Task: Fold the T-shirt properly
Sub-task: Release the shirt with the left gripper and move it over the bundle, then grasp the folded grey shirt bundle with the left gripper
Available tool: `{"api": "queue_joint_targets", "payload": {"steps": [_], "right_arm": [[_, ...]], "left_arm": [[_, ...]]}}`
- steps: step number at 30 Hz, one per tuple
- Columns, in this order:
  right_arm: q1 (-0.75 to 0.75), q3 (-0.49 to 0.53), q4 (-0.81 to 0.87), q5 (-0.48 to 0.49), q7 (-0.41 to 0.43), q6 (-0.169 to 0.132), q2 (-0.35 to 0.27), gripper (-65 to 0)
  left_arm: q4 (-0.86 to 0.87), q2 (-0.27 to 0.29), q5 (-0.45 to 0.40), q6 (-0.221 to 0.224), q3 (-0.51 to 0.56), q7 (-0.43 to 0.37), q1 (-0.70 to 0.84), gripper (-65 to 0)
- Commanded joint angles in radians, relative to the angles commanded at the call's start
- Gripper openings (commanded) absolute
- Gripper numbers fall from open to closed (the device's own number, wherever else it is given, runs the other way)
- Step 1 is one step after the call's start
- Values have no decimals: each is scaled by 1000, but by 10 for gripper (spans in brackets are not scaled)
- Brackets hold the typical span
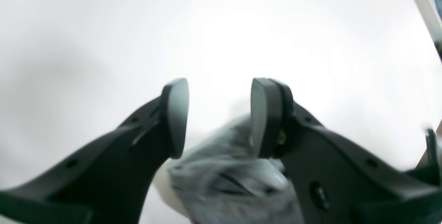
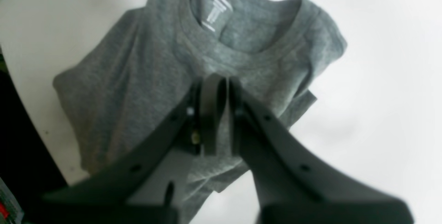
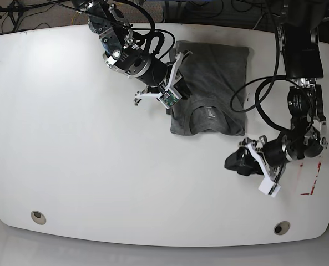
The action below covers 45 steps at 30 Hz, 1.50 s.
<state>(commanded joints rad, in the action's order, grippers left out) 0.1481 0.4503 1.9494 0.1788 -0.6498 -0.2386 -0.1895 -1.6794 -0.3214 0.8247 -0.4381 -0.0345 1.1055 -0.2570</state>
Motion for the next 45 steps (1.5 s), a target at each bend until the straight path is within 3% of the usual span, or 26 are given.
{"api": "queue_joint_targets", "payload": {"steps": [3, 8, 12, 16, 20, 24, 27, 29, 35, 39, 45], "right_arm": [[0, -32, 0, 0, 2, 38, -5, -599], [0, -169, -2, 8, 3, 44, -3, -599], [2, -255, -2, 14, 3, 43, -3, -599], [2, -307, -3, 14, 3, 43, -11, -599], [6, -327, -3, 14, 3, 43, -31, -599], [9, -330, -3, 14, 3, 43, -35, -599], [11, -330, -3, 14, 3, 40, -32, -599], [11, -330, -3, 14, 3, 23, -31, -599], [25, -330, -2, 14, 0, -14, -31, -599], [31, -330, 2, 14, 2, -14, -29, -599], [34, -331, 2, 14, 2, -14, -29, -599]], "left_arm": [[-103, 3, -60, 2, 0, -14, 89, -385], [-250, 48, -258, 2, 26, -103, 265, -385], [-301, 84, -430, 2, 58, -238, 373, -385], [-302, 157, -654, 8, 95, -450, 482, -383], [-298, 222, -839, 81, 126, -582, 546, -382], [-265, 270, -959, 206, 144, -646, 580, -382], [-213, 279, -971, 290, 150, -651, 580, -382], [-175, 282, -959, 316, 150, -652, 577, -382], [-117, 284, -876, 321, 155, -654, 574, -383], [-98, 284, -812, 321, 155, -654, 574, -382], [48, 278, -809, 321, 150, -654, 545, -382]]}}
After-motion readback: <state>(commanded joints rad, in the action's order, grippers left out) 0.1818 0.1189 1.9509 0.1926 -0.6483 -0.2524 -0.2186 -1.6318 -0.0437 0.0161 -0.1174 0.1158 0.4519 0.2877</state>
